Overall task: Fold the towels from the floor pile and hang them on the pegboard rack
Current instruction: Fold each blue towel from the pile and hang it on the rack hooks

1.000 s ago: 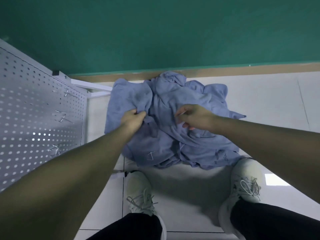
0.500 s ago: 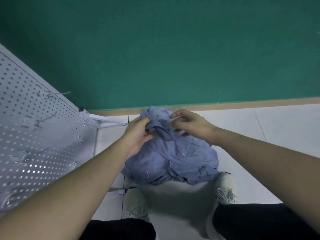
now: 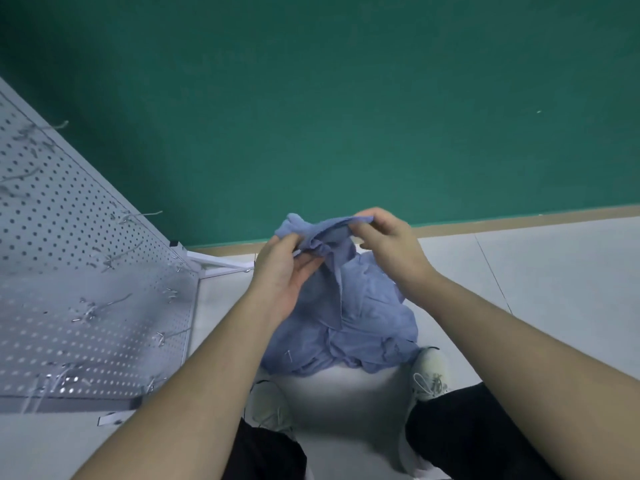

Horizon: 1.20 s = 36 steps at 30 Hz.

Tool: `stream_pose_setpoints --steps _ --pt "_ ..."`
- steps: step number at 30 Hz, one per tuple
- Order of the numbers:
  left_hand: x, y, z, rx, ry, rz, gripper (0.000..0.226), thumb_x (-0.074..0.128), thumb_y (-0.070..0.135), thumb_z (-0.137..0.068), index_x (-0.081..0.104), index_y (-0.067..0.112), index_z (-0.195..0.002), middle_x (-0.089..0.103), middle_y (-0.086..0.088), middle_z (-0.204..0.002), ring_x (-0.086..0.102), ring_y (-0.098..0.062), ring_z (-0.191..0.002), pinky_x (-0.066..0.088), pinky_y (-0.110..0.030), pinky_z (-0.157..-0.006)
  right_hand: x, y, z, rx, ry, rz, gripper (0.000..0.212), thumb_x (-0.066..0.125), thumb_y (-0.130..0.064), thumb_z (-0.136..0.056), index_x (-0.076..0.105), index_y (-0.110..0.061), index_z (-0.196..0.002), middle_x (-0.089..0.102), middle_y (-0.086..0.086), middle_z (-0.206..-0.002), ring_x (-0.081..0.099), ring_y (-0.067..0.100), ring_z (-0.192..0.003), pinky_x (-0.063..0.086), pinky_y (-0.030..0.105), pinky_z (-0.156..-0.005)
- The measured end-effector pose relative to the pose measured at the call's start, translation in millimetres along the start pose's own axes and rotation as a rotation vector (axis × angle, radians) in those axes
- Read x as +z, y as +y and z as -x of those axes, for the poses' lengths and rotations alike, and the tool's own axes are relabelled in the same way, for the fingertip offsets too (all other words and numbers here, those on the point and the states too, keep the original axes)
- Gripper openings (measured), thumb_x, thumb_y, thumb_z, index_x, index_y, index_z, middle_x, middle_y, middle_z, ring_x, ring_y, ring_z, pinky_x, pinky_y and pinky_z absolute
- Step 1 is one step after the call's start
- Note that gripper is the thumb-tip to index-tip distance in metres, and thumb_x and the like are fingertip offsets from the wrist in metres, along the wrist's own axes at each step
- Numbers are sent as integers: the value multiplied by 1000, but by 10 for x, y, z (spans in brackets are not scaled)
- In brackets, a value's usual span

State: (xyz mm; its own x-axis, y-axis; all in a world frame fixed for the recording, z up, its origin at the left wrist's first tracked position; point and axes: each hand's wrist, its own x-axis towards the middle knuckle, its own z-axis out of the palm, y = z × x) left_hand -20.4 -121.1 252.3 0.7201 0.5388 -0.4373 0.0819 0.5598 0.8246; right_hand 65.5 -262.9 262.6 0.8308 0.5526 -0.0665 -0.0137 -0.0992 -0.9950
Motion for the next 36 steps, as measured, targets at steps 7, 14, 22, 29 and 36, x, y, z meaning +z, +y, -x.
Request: stream_pose_setpoints --steps 7,14,22,29,36 --pt "-44 -76 7 7 106 -398 9 53 8 -93 54 16 -91 63 -7 -80 56 -20 -68 44 -32 -65 13 -61 -36 -158 40 31 20 58 -9 -98 50 -21 -84 49 -17 -55 41 5 -55 38 27 -59" --pt "164 35 168 457 -27 -445 26 51 35 -101 52 15 -119 58 10 -111 56 8 -99 40 -9 -85 56 -56 -52 -304 -51 208 21 60 -7 -97 65 -27 -94 66 -21 -93 60 -5 -90 43 15 -89" --pt "173 14 124 403 -139 -563 10 65 27 -97 75 24 -96 77 8 -93 69 -5 -91 54 -28 -87 33 27 -109 -326 -121 223 15 64 -9 -96 69 -24 -95 72 -10 -95 67 10 -94 52 30 -90" --pt "145 6 131 487 -44 -548 26 57 32 -101 67 25 -78 62 12 -71 53 -4 -69 44 -21 -68 -45 40 -175 -198 -121 158 29 79 -25 -86 52 -28 -94 43 7 -60 39 21 -58 34 35 -61" --pt "79 92 64 548 127 -554 36 44 35 -106 38 23 -72 37 14 -64 35 -4 -60 34 -23 -59 -251 37 -157 -9 -288 504 41 82 -36 -81 47 -18 -69 46 -3 -65 38 8 -57 30 22 -52"
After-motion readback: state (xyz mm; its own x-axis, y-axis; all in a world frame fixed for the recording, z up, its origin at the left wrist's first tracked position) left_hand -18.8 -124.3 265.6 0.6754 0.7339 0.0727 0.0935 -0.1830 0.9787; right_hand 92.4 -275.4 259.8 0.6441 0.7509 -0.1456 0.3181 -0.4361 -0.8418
